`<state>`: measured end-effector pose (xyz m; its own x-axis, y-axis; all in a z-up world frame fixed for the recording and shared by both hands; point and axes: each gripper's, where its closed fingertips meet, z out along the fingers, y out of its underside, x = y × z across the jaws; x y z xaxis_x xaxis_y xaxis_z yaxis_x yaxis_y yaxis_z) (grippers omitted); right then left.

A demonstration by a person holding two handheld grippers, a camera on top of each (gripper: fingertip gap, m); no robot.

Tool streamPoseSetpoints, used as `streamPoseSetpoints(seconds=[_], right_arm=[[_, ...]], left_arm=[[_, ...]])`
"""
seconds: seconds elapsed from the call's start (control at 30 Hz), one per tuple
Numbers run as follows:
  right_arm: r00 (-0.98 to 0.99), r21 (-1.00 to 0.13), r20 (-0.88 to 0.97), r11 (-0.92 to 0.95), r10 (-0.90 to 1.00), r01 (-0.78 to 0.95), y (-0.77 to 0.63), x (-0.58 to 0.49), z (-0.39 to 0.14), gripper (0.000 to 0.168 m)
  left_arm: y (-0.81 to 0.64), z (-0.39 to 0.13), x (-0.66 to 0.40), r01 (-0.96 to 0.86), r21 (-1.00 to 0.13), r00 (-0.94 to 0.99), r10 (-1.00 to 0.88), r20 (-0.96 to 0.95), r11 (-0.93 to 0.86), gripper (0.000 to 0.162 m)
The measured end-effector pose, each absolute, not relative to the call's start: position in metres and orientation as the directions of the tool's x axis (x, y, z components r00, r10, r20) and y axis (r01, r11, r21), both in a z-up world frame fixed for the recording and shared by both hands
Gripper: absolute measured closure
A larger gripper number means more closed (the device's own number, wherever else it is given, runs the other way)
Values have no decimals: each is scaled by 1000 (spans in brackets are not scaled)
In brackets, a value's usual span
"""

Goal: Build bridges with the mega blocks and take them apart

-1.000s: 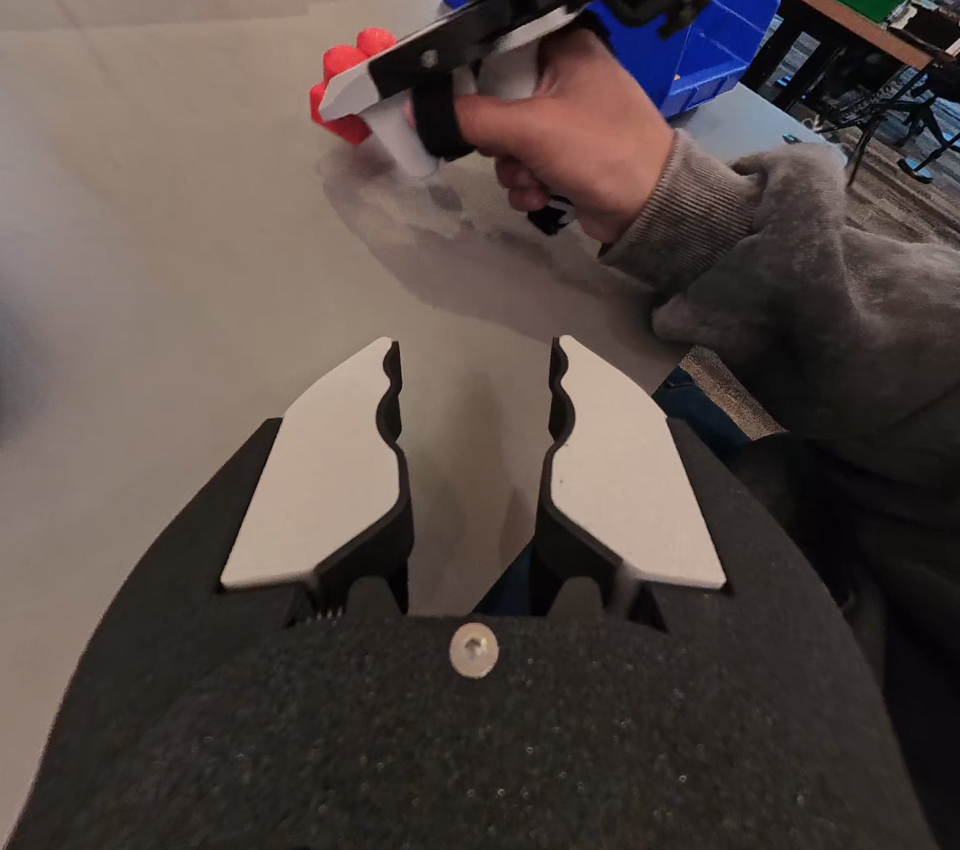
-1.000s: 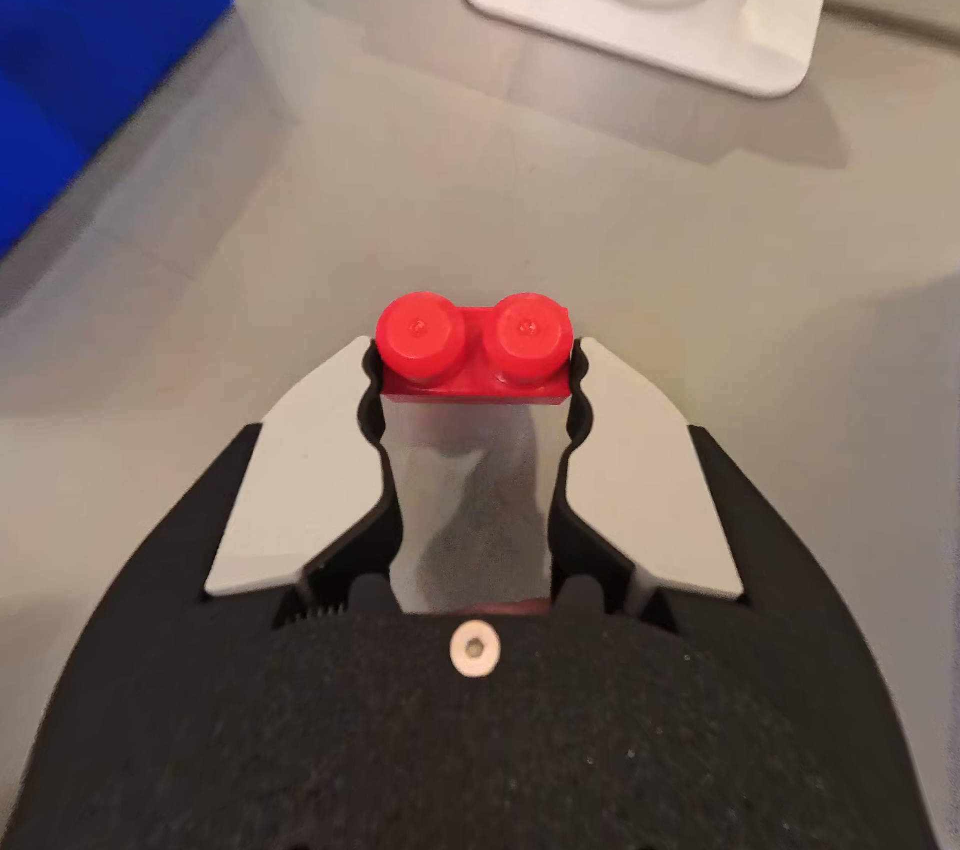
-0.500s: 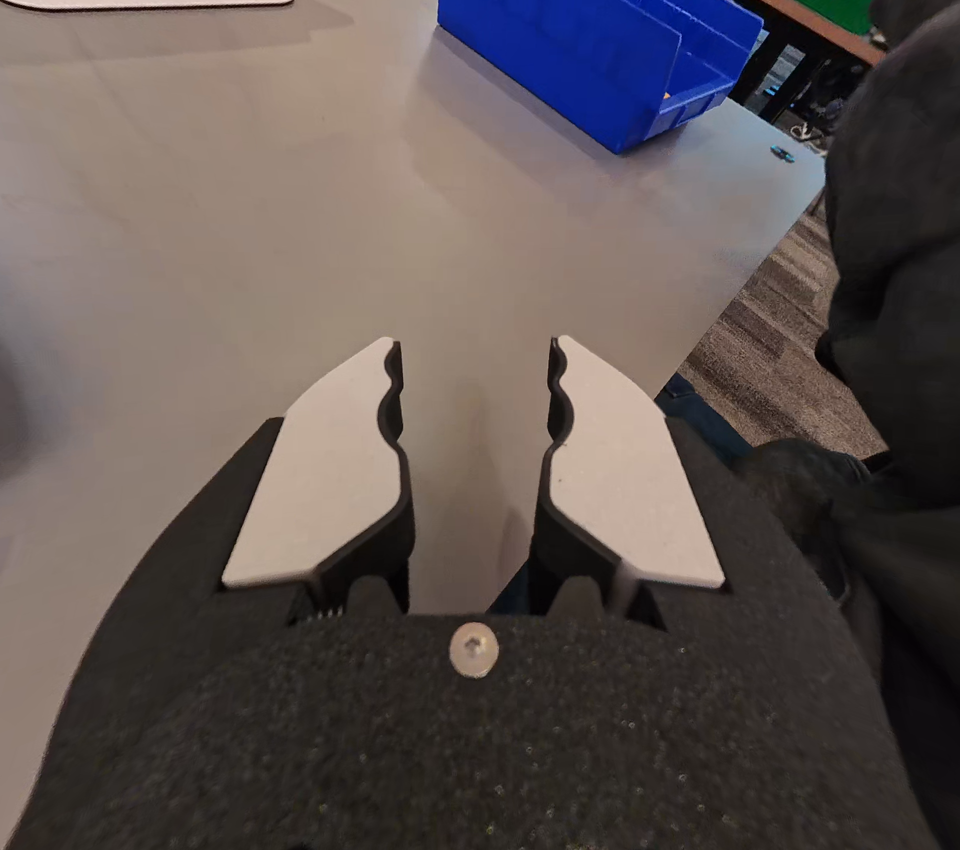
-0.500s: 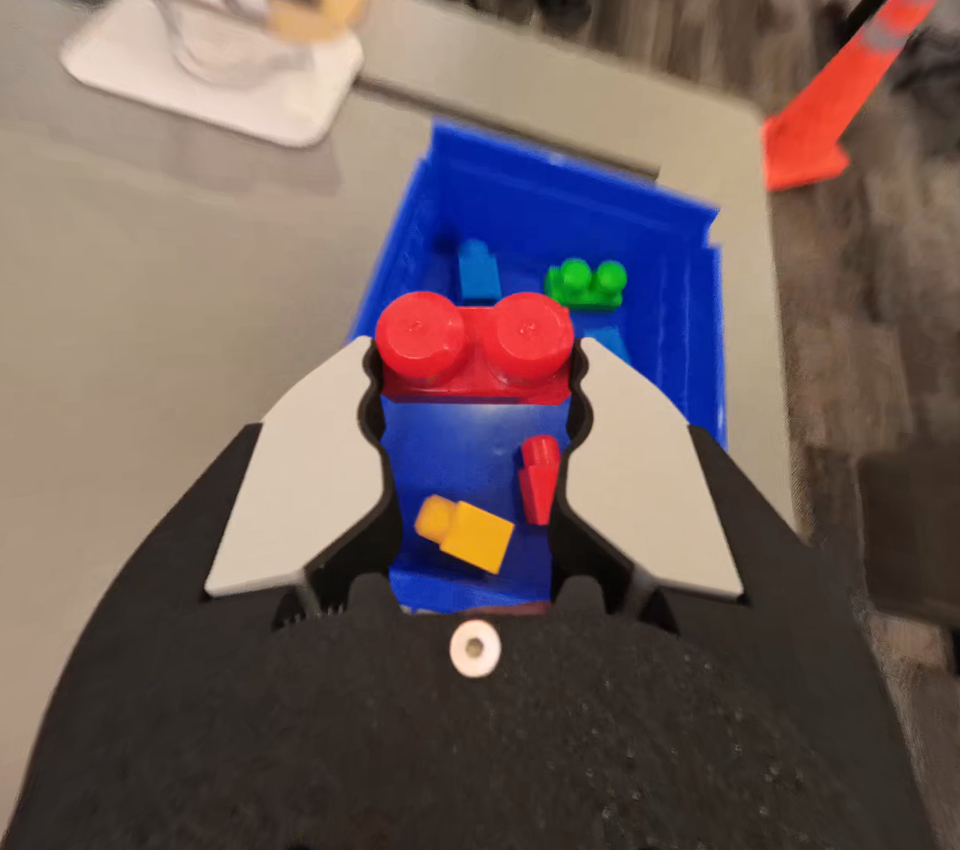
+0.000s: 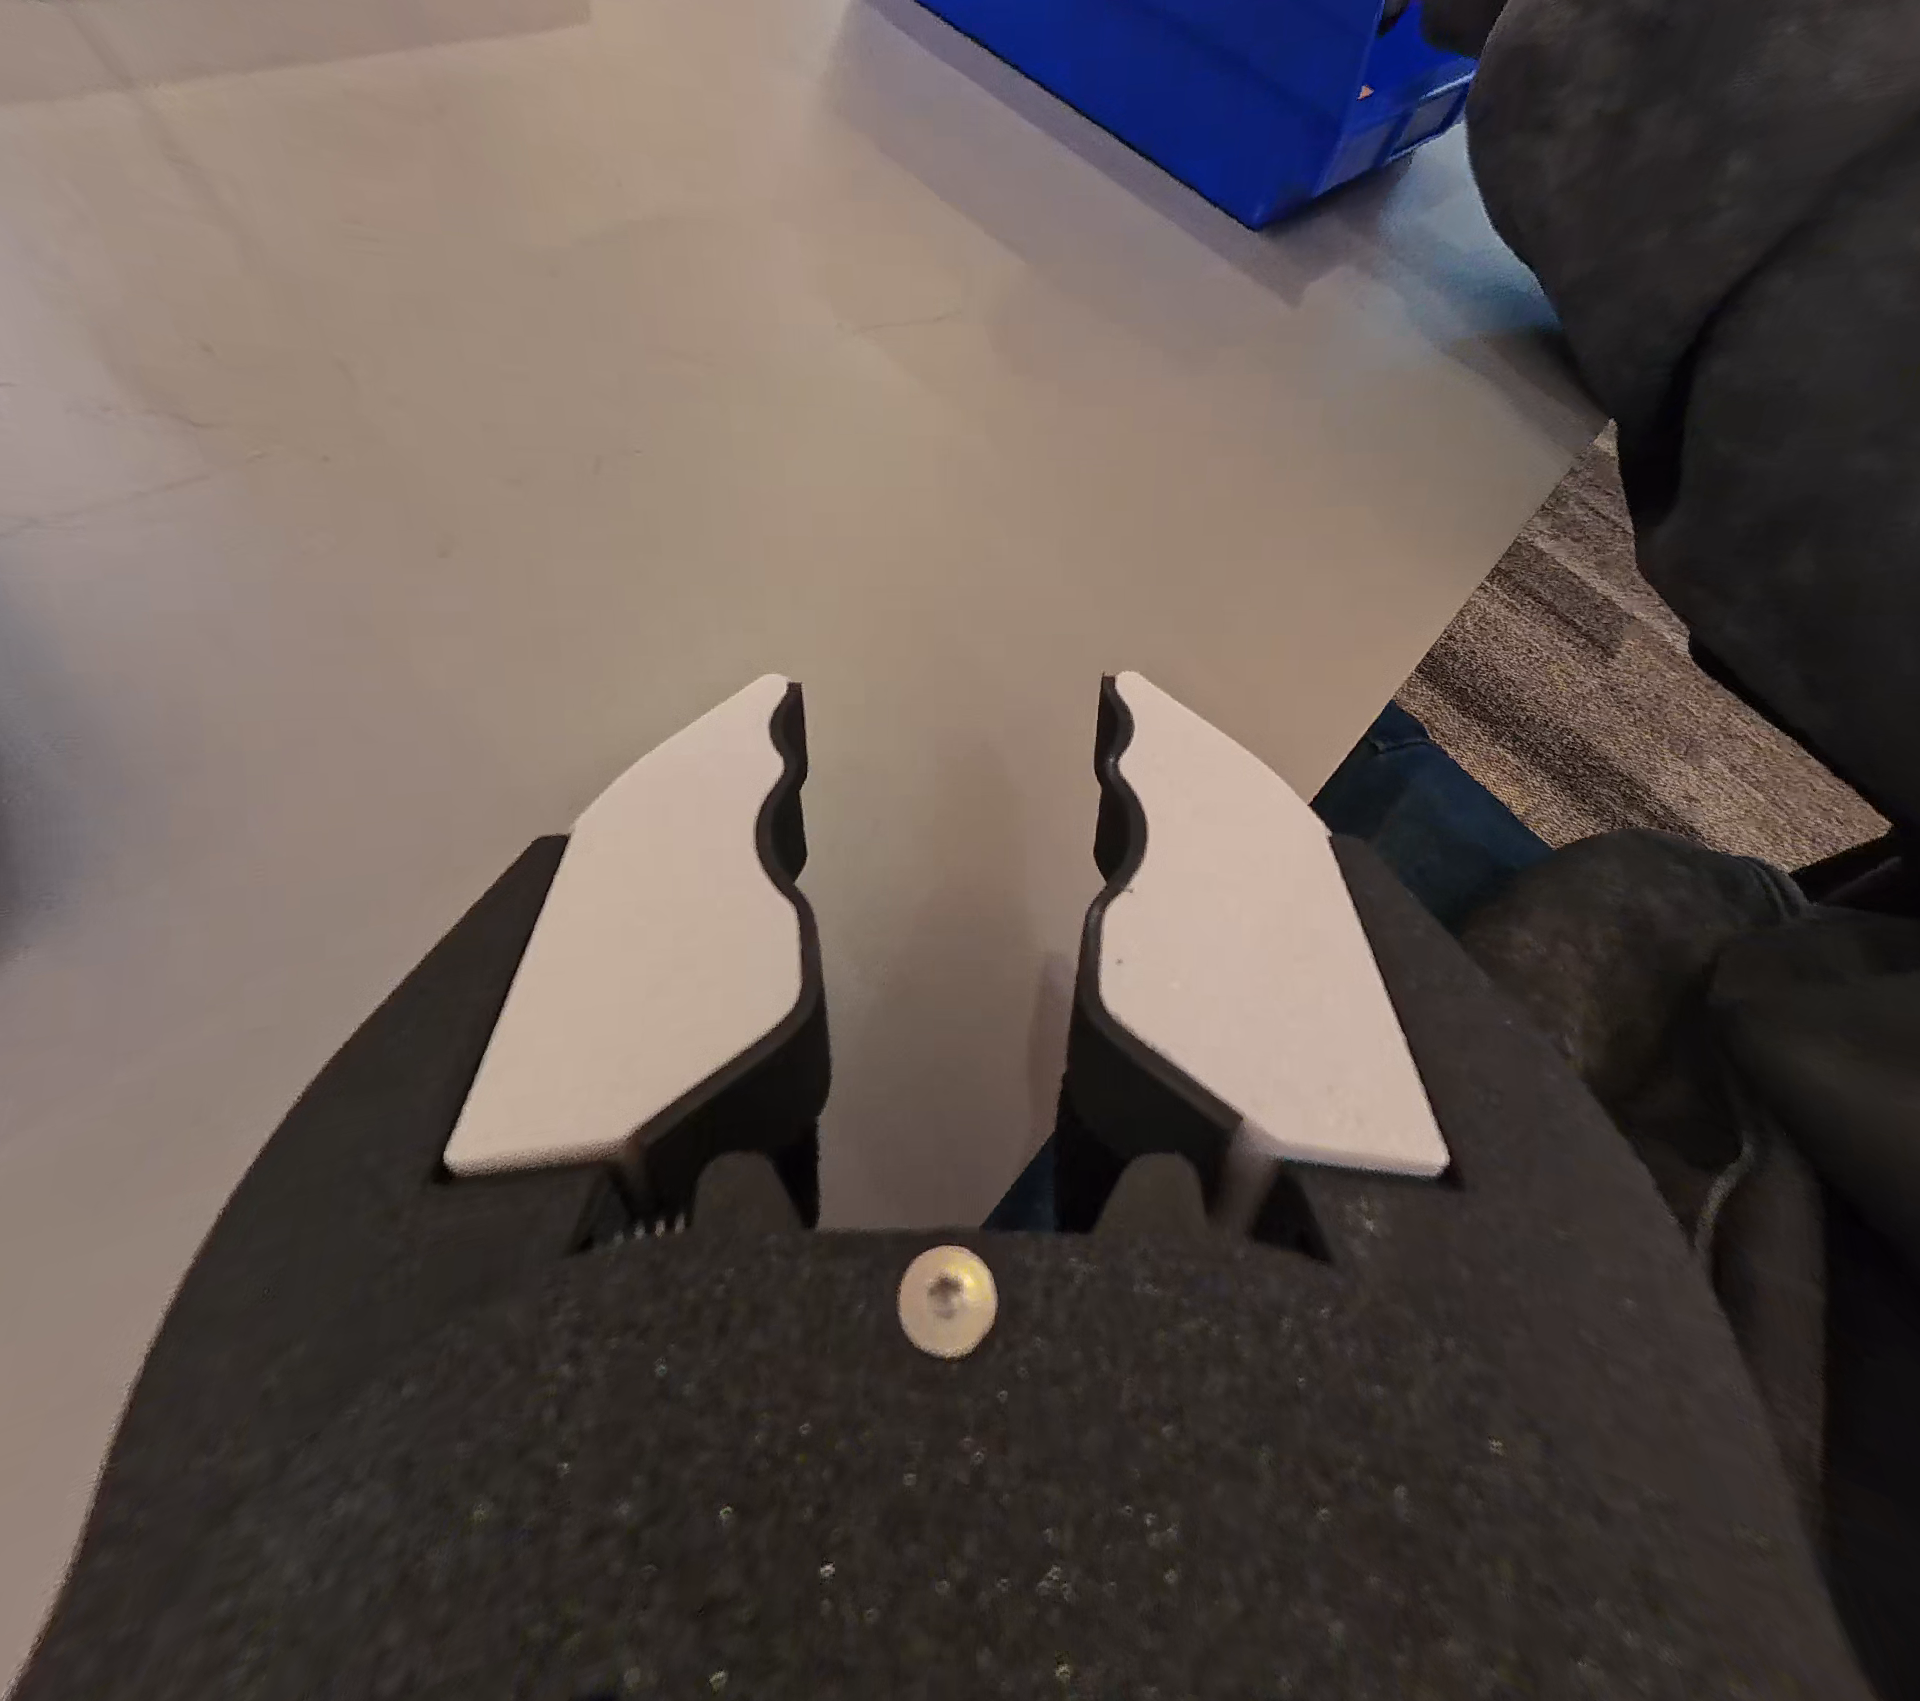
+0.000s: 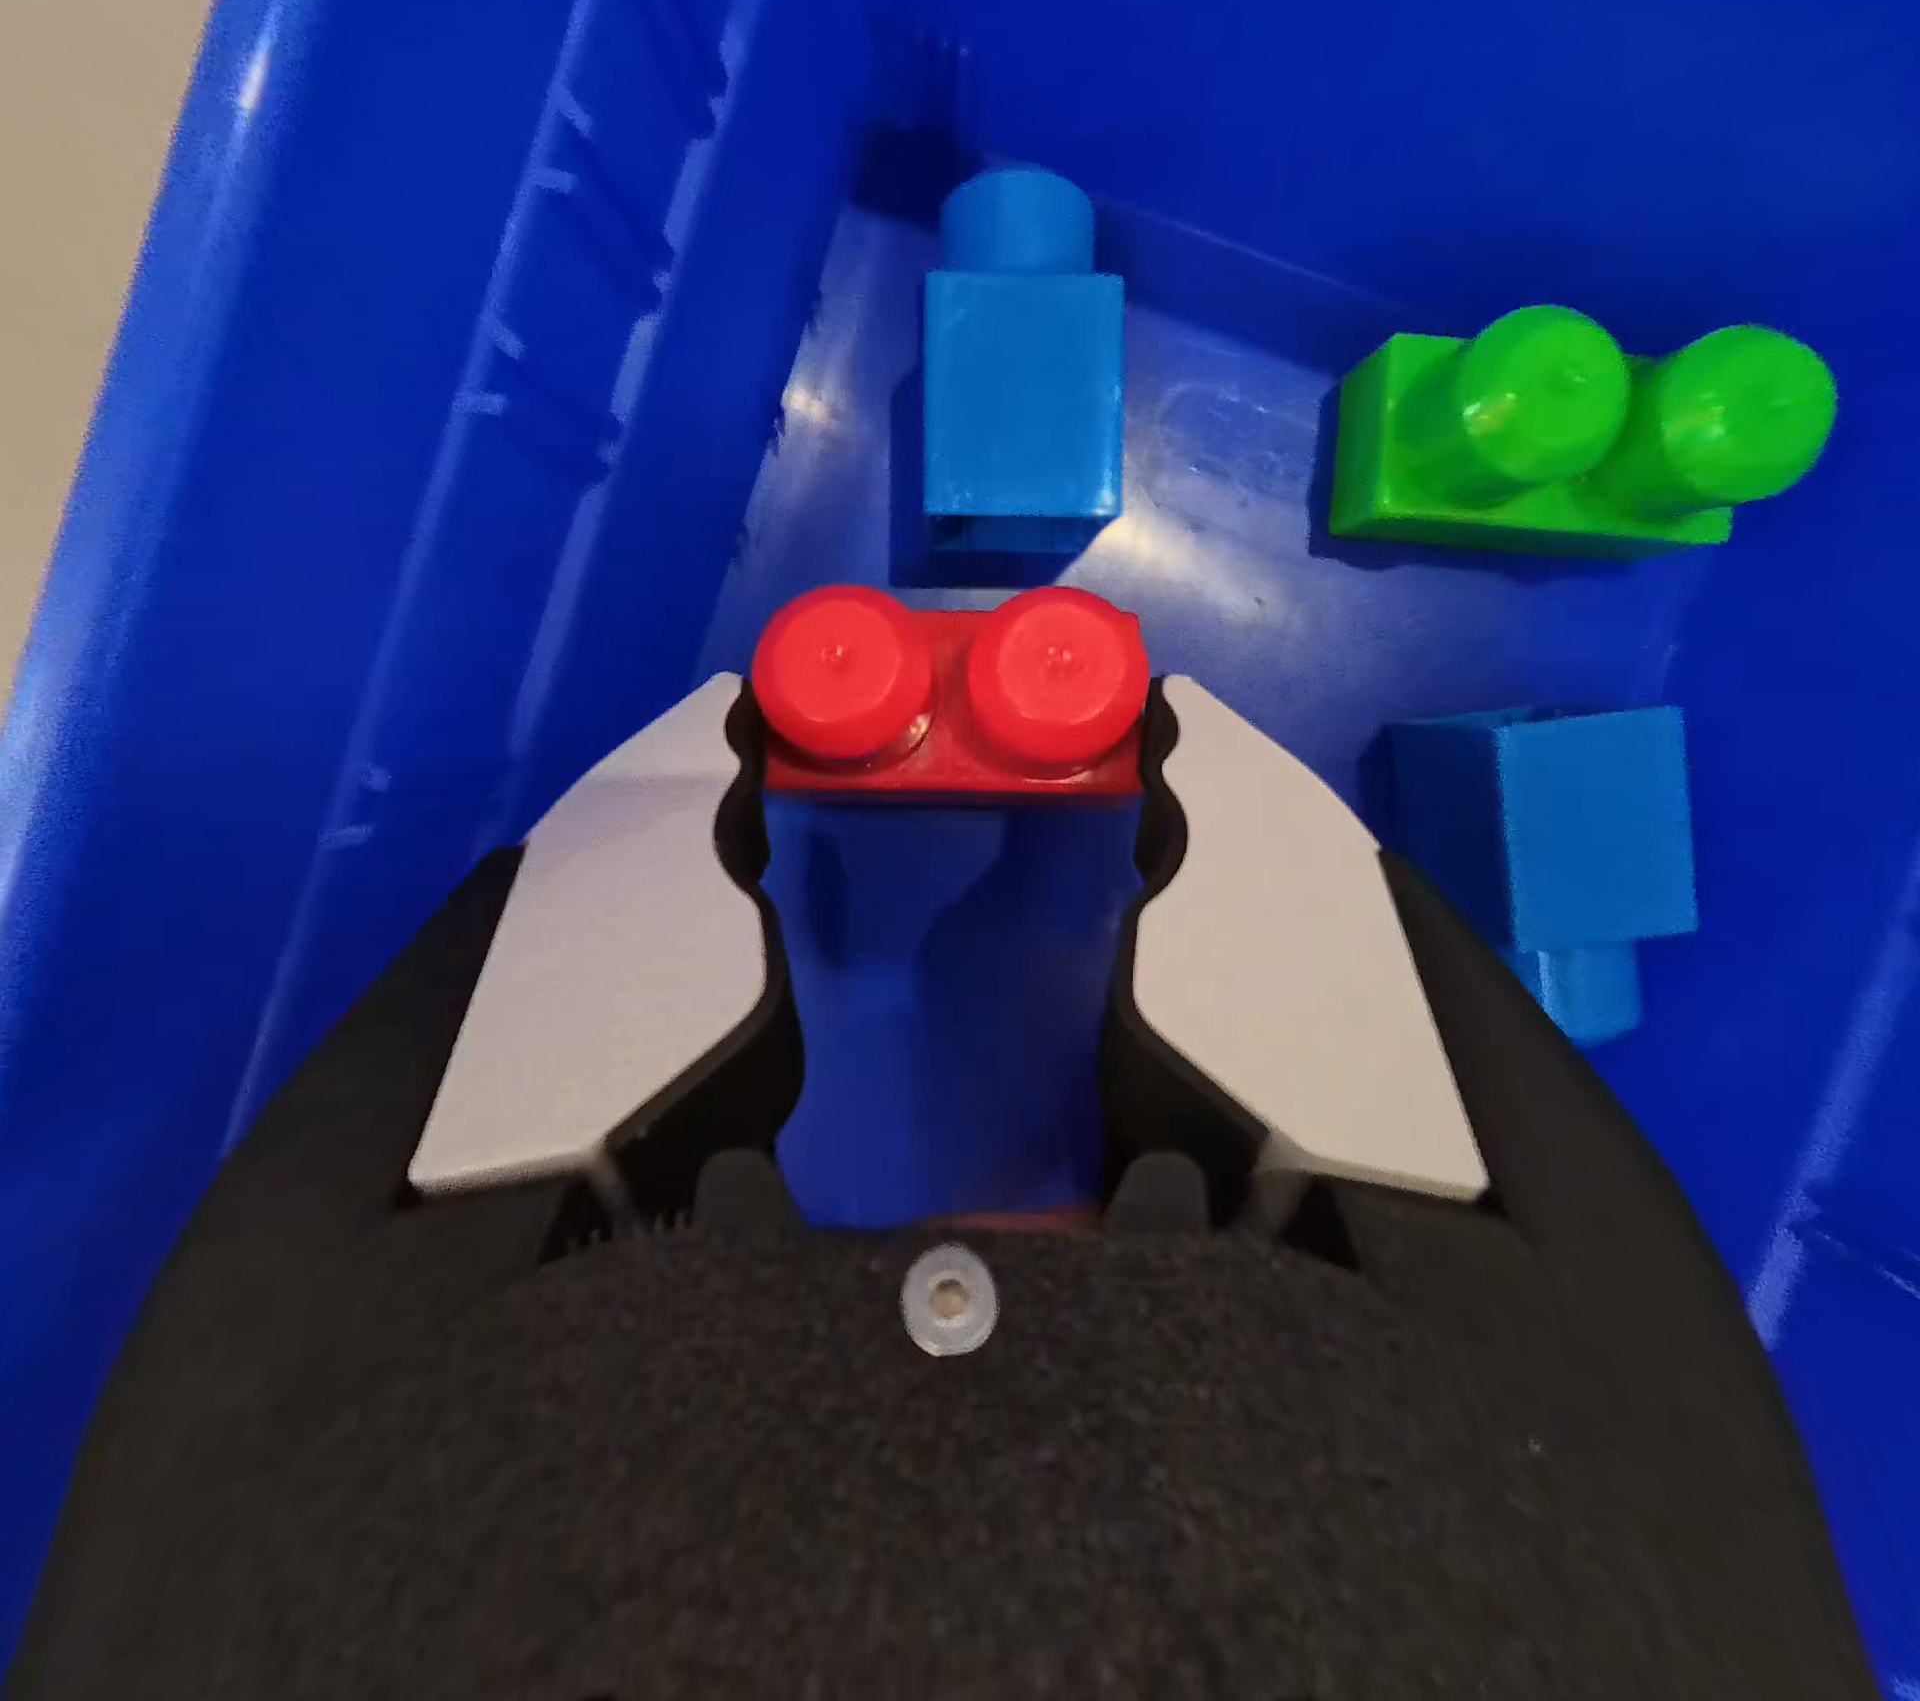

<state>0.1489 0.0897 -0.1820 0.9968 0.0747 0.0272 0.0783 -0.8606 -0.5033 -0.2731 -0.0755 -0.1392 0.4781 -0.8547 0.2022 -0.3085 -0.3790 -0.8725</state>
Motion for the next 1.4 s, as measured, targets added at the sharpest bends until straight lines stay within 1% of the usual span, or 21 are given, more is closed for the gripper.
streamPoseSetpoints(seconds=[0.1,0.13,0.17,0.23,0.3,0.37,0.43,0.5,0.57,0.6,0.67,0.73,0.8,0.87,0.93,1.0,1.1,1.17,1.23,1.33,1.4], right_arm=[[996,-505,-18,-861,84,64,90,145,-186,98],[996,-522,-24,-851,81,56,89,146,-181,96],[997,-550,-36,-834,69,38,87,149,-171,93],[997,-641,-51,-767,59,13,78,153,-132,94],[999,-759,-18,-651,31,7,62,159,-78,95],[997,-872,-31,-489,71,8,41,140,-20,99],[979,-953,-58,-302,196,4,15,94,25,102],[936,-985,-58,-174,346,4,-13,34,41,107],[875,-989,-54,-145,482,19,-38,-25,24,110],[850,-983,-58,-176,524,42,-46,-48,5,110],[830,-972,-98,-230,550,37,-55,-77,-29,111],[817,-968,-170,-247,551,-34,-62,-93,-55,119],[802,-952,-241,-293,547,-87,-69,-105,-83,120],[823,-958,-195,-283,533,-44,-75,-111,-104,120],[816,-960,-117,-276,565,54,-79,-119,-109,117],[835,-958,-40,-259,549,125,-76,-116,-108,114],[837,-952,-17,-264,546,153,-78,-114,-115,116],[832,-947,-14,-275,555,168,-79,-118,-120,116],[833,-942,19,-269,553,200,-78,-118,-121,116],[821,-940,18,-270,571,208,-79,-123,-124,116],[817,-940,12,-273,576,207,-78,-124,-124,117]], left_arm=[[-76,-140,-274,-309,-871,475,-855,208,-383,109],[-77,-139,-274,-307,-873,469,-858,208,-380,108],[-78,-138,-274,-307,-874,467,-860,207,-377,108],[-78,-137,-276,-310,-875,473,-859,197,-371,108],[-79,-136,-276,-300,-877,473,-857,204,-375,106],[-79,-136,-275,-292,-873,469,-854,225,-391,105],[-78,-136,-274,-287,-876,469,-854,224,-388,105],[-77,-136,-274,-291,-878,474,-855,213,-379,105],[-76,-136,-272,-290,-878,477,-853,213,-381,105],[-77,-136,-271,-292,-875,474,-853,220,-387,104],[-78,-138,-269,-288,-872,471,-851,231,-396,104],[-77,-140,-269,-294,-870,477,-849,226,-396,104],[-76,-143,-269,-308,-866,483,-849,214,-394,105],[-74,-144,-270,-312,-865,492,-846,206,-392,105],[-72,-143,-272,-307,-865,505,-838,206,-398,106],[-69,-142,-275,-306,-866,523,-830,195,-396,107],[-64,-133,-282,-304,-863,553,-813,184,-403,110],[-52,-111,-297,-292,-867,593,-788,166,-403,112],[-27,-80,-324,-267,-871,678,-723,135,-413,115],[18,-51,-364,-277,-799,772,-618,146,-534,112],[56,-41,-382,-303,-753,818,-565,110,-585,111]])
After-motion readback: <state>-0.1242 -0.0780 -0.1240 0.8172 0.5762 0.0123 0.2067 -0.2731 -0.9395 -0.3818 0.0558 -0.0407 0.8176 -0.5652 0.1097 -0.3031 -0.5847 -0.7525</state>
